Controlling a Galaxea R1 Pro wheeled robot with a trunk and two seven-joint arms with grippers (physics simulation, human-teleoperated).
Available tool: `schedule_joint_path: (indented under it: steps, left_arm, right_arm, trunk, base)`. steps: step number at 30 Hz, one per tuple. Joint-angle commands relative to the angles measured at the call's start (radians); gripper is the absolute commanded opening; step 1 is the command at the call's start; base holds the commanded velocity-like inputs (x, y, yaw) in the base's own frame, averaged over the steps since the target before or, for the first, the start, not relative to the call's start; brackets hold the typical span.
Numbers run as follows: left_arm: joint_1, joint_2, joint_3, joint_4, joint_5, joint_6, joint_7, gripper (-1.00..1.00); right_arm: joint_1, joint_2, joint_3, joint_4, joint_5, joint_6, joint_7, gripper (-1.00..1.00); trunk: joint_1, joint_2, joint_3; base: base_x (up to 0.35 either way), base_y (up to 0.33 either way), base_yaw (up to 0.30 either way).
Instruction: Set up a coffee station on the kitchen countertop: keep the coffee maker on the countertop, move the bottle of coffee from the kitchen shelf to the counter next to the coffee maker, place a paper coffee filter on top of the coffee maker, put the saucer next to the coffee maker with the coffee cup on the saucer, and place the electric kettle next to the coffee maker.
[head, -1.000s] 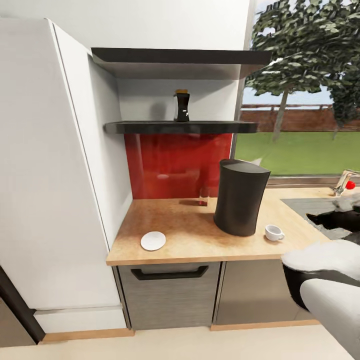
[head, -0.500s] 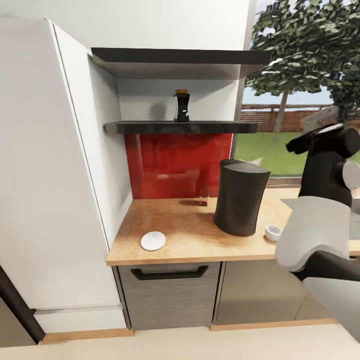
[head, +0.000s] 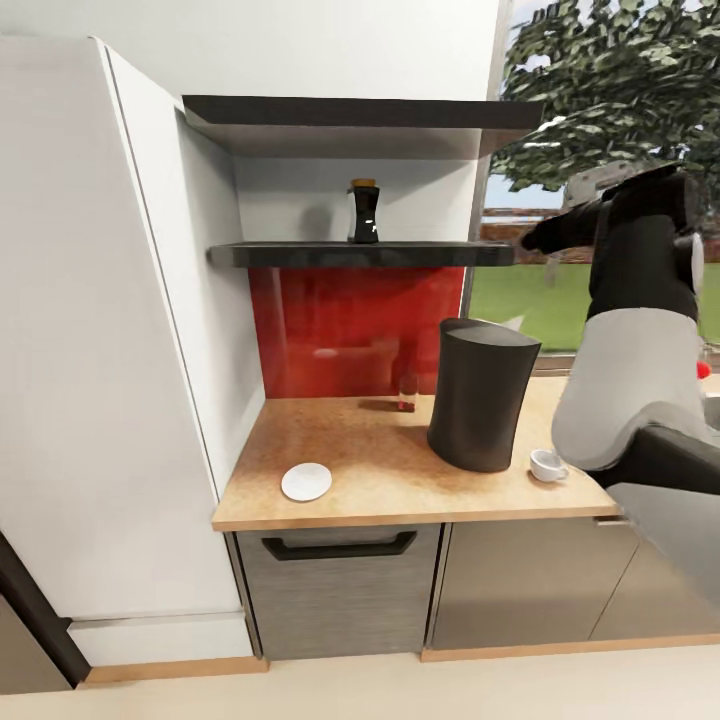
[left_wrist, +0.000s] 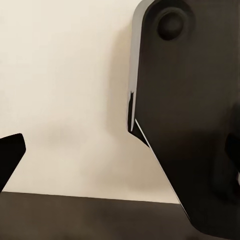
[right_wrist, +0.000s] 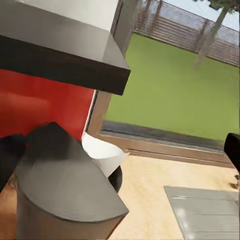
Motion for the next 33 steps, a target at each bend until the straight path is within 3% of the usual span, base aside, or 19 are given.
schedule_joint_path:
  steps: [1, 4, 6, 11, 14, 16, 19, 22, 25, 33]
  left_arm:
    - [0.001, -0.001, 0.005, -0.002, 0.001, -0.001, 0.000, 1.00]
    - [0.001, -0.002, 0.005, -0.001, 0.001, -0.001, 0.000, 1.00]
    - [0.001, -0.002, 0.004, 0.001, 0.000, -0.001, 0.000, 1.00]
    - [0.001, -0.005, 0.003, 0.003, -0.001, -0.001, 0.000, 1.00]
    - [0.001, -0.005, 0.005, 0.003, 0.000, -0.001, 0.000, 1.00]
    - [0.001, -0.005, 0.006, 0.003, 0.001, -0.001, 0.000, 1.00]
    - [0.001, -0.002, 0.010, 0.004, 0.006, -0.001, 0.000, 1.00]
    - [0.001, -0.001, 0.012, 0.005, 0.009, -0.001, 0.000, 1.00]
    - [0.001, -0.003, 0.011, 0.006, 0.009, -0.001, 0.000, 1.00]
    - [0.001, -0.002, 0.012, 0.005, 0.010, 0.000, 0.000, 1.00]
  right_arm:
    - [-0.022, 0.004, -0.003, 0.031, -0.001, 0.000, 0.010, 1.00]
    - [-0.069, 0.009, -0.003, 0.108, -0.039, 0.003, 0.010, 1.00]
    - [-0.118, 0.023, -0.003, 0.184, -0.098, 0.005, 0.009, 1.00]
    - [-0.134, 0.062, -0.003, 0.201, -0.129, 0.005, 0.010, 1.00]
    - [-0.136, 0.119, -0.002, 0.187, -0.131, 0.003, 0.010, 1.00]
    - [-0.136, 0.119, 0.005, 0.178, -0.130, 0.003, 0.009, 1.00]
    - [-0.137, 0.119, 0.065, 0.171, -0.128, 0.002, 0.006, 1.00]
    - [-0.137, 0.119, 0.116, 0.168, -0.130, 0.001, -0.068, 1.00]
    - [-0.137, 0.119, 0.129, 0.166, -0.141, 0.001, -0.152, 1.00]
    - [-0.137, 0.119, 0.130, 0.165, -0.145, 0.000, -0.163, 1.00]
  trunk:
    - [0.000, -0.001, -0.001]
    - [0.000, -0.001, -0.001]
    - [0.000, -0.001, -0.001]
    - [0.000, -0.001, -0.001]
    - [0.000, -0.001, -0.001]
    - [0.000, -0.001, -0.001]
    - [0.000, -0.001, -0.001]
    - [0.000, -0.001, -0.001]
    - [0.000, -0.001, -0.001]
    - [0.000, -0.001, -0.001]
  base:
    - [0.000, 0.000, 0.000]
    - [0.000, 0.000, 0.000]
    - [0.000, 0.000, 0.000]
    - [0.000, 0.000, 0.000]
    - [0.000, 0.000, 0.000]
    - [0.000, 0.000, 0.000]
    - [0.000, 0.000, 0.000]
    - [0.054, 0.000, 0.000]
    - [0.221, 0.082, 0.000]
    - [0.284, 0.158, 0.000]
